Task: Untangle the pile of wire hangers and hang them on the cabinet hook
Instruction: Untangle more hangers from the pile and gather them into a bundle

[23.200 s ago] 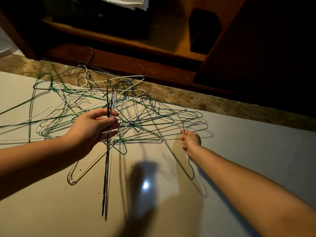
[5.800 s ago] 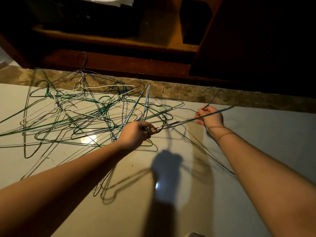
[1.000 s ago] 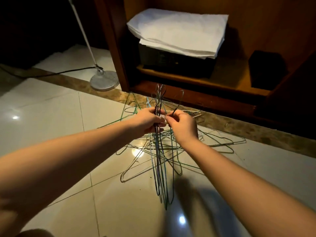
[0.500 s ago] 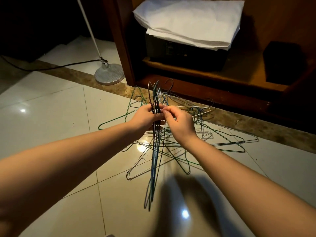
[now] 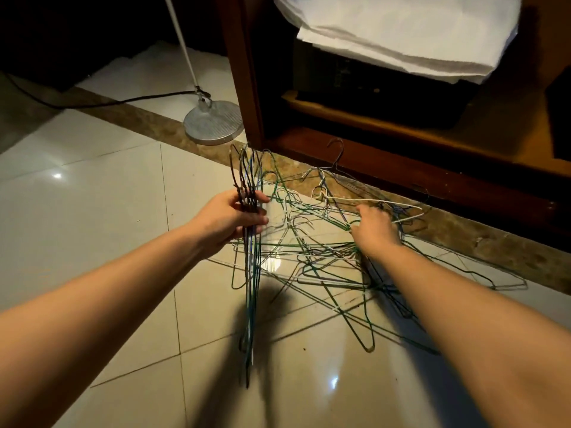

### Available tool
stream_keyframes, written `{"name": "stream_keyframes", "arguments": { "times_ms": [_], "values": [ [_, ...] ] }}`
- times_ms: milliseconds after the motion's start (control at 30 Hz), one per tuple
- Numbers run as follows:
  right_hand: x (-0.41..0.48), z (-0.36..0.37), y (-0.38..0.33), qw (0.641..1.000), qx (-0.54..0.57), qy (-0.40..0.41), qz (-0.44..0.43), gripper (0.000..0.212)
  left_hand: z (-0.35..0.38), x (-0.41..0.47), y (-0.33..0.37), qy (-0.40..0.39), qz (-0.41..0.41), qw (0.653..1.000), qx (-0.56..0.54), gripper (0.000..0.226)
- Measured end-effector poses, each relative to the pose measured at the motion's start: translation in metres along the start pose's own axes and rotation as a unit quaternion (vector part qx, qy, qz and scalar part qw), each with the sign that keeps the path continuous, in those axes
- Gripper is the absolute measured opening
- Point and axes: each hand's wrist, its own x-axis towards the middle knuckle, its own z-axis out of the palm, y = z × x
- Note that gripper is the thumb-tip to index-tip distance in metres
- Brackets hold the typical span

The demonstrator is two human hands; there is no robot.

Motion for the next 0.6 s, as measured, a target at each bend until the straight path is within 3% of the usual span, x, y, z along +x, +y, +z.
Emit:
{"name": "stream_keyframes", "arguments": {
  "times_ms": [167,333,467,600],
  "values": [
    [0.039,0.006,-0.005,0.995,-0.083,0.026,-0.049,0.054,-0.024,0.021,-0.018,0.023,0.002,1.0,0.001,0.026],
    [0.07,0.018,-0.01,0.985,-0.156,-0.061,-0.039,0.06,-0.035,0.029,-0.033,0.04,0.017,0.997,-0.067,0.012],
    [0.078,0.021,-0.011,0.975,-0.208,-0.071,-0.03,0.041,-0.043,0.035,-0.036,0.082,0.018,0.993,-0.087,0.008],
    [0.072,0.023,-0.01,0.98,-0.177,-0.065,-0.069,0.024,-0.049,0.038,-0.038,0.126,0.023,0.986,-0.107,0.009]
  ]
}}
